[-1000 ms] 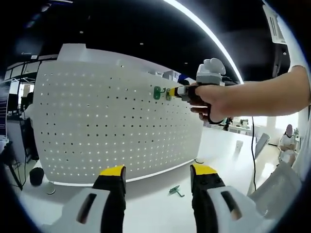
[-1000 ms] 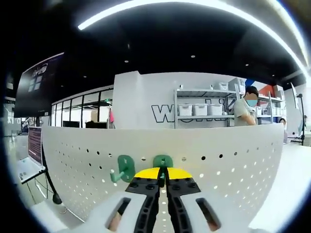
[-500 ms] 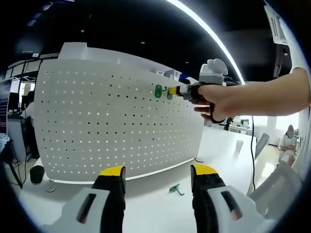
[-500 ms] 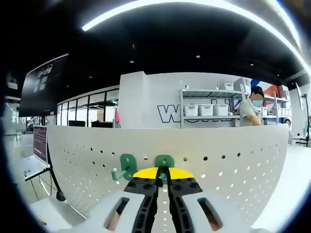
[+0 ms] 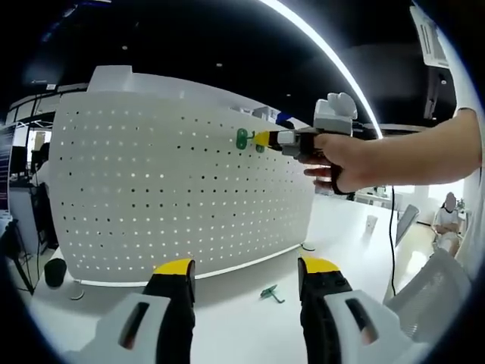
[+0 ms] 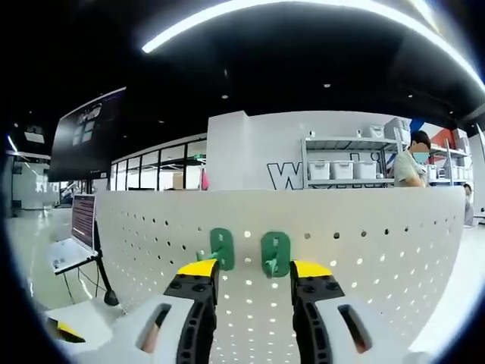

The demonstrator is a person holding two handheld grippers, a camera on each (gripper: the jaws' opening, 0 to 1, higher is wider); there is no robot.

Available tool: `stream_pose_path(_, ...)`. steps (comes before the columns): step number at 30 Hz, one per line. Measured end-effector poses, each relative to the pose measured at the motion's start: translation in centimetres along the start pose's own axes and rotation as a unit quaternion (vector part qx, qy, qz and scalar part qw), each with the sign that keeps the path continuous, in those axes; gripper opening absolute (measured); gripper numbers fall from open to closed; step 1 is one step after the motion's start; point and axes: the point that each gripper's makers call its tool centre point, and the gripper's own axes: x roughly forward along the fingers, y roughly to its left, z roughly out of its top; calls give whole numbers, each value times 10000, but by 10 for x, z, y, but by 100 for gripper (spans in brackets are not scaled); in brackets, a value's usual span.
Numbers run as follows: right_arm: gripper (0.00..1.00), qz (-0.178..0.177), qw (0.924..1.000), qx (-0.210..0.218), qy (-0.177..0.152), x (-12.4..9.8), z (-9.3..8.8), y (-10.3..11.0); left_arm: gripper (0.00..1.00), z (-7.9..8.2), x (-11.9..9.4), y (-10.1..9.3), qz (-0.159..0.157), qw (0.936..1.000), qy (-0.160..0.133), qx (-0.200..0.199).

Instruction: Insert the hook assembly into the mounting plate slot until the hook locks in place.

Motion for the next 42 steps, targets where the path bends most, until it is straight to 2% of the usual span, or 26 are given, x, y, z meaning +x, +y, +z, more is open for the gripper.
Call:
stream_pose_path(3, 48, 126, 9999, -3, 45, -1, -6, 4, 56, -1, 0, 0, -12, 10000, 12, 16)
stream_pose_path(9, 51, 202, 9998, 32, 85, -6, -12, 7, 56, 0, 0, 0, -2, 10000, 9, 10)
stream_pose_path(19, 63, 357, 9993, 43, 63, -10, -15, 11, 57, 1, -2, -1, -5, 10000, -12, -2)
stream_pose_path(28, 60, 510, 9986, 103, 9, -13, -13, 14, 57, 4, -2, -1, -7, 10000, -46, 3)
stream_pose_path(34, 60, 888, 9959, 117, -148, -21, -12, 19, 58, 6, -2, 0, 8, 10000, -79, -11)
stream_pose_path(39, 60, 1276, 9911, 326, -215, -29, -14, 25, 59, 7, -2, 0, -3, 9999, -117, -59)
stream_pose_path(42, 59, 1292, 9910, 319, -164, -30, -18, 22, 59, 7, -2, 0, 7, 9999, -103, -43)
